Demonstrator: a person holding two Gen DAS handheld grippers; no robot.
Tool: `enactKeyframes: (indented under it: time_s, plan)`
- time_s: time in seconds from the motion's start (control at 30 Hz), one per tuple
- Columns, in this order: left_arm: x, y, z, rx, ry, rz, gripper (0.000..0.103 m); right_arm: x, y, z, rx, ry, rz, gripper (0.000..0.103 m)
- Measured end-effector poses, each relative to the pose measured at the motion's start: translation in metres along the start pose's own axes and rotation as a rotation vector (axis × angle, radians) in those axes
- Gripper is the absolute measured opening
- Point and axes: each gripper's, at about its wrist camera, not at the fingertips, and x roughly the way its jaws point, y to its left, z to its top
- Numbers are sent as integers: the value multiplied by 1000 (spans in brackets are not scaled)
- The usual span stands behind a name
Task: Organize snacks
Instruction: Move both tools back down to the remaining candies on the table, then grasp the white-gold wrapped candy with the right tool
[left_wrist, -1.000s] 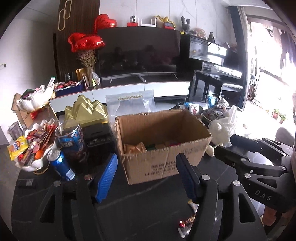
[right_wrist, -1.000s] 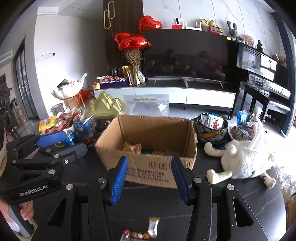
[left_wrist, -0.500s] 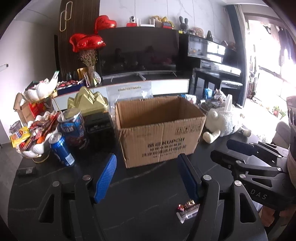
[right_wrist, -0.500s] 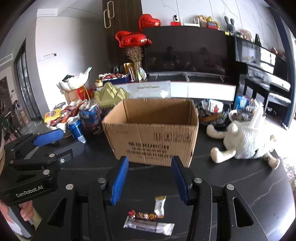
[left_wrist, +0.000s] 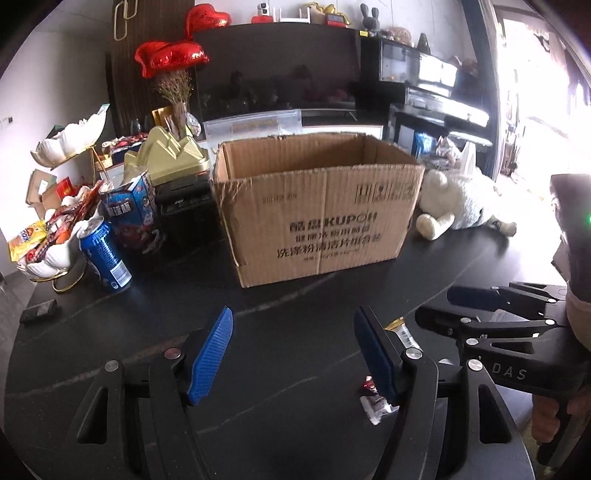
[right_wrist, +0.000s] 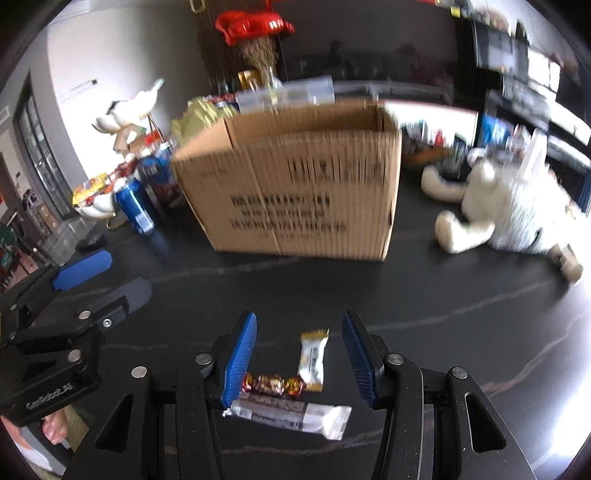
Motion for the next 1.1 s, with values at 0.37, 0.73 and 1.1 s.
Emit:
enactKeyframes:
  time_s: [0.37,0.73,1.1]
  plan:
    - [37,-2,-19,3,89,-42,67,42,-6,-17,16,120,-4,44]
    - [56,-5,-30,3,148,-78,67,60,-7,-21,13,149,-28,36]
    - [59,-10,-33,12,166,-96,67,67,-8,-21,22,157,-44,31]
